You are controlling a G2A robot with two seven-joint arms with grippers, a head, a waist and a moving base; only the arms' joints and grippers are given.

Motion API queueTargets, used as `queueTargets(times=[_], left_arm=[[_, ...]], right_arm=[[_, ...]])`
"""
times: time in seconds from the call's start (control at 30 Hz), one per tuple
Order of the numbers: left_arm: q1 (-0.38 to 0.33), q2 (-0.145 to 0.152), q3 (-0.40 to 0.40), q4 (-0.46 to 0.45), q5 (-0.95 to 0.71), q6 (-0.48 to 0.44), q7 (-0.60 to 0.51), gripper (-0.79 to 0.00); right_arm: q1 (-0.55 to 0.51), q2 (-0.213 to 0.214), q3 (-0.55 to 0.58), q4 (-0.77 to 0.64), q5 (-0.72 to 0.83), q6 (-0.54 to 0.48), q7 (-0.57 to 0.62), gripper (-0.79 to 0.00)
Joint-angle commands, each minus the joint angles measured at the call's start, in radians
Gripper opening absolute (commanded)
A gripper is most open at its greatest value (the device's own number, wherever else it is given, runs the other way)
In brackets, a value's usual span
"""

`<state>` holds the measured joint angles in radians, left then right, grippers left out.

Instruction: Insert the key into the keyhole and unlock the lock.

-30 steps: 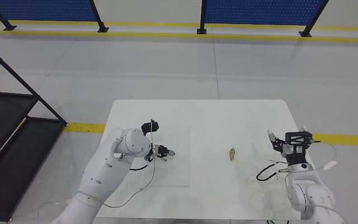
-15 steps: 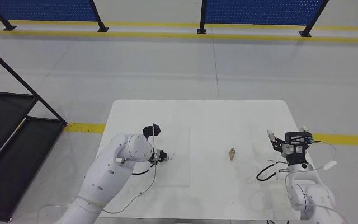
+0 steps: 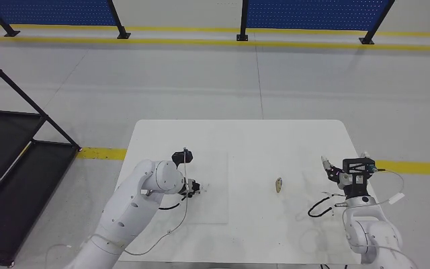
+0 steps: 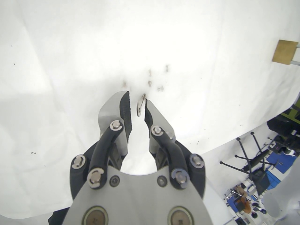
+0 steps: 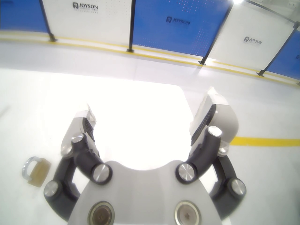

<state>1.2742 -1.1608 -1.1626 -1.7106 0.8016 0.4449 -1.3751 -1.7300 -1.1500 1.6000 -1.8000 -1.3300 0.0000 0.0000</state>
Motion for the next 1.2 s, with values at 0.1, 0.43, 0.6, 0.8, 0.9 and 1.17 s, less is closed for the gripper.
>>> queueTargets(times=[0.1,0.43,0.6,0.8,0.9,1.17], left_arm=[[-0.006,0.000,0.005,0.008,-0.008,0.003,0.003,-0.690],[-0.006,0.008,-0.019,-0.041,-0.014,0.003,0.014,-0.785],[0.043,0.018,-0.093,-0.167,-0.067,-0.017,0.038,-0.785],[0.170,0.027,-0.297,-0.233,-0.390,-0.133,0.138,-0.785],[0.225,0.030,-0.409,-0.199,-0.597,-0.220,0.137,-0.785],[0.304,0.044,-0.638,-0.003,-1.092,-0.478,-0.024,-0.785]], right_arm=[[0.000,0.000,0.000,0.000,0.000,0.000,0.000,0.000],[0.000,0.000,0.000,0.000,0.000,0.000,0.000,0.000],[0.000,0.000,0.000,0.000,0.000,0.000,0.000,0.000],[0.000,0.000,0.000,0.000,0.000,0.000,0.000,0.000],[0.000,0.000,0.000,0.000,0.000,0.000,0.000,0.000],[0.000,0.000,0.000,0.000,0.000,0.000,0.000,0.000]])
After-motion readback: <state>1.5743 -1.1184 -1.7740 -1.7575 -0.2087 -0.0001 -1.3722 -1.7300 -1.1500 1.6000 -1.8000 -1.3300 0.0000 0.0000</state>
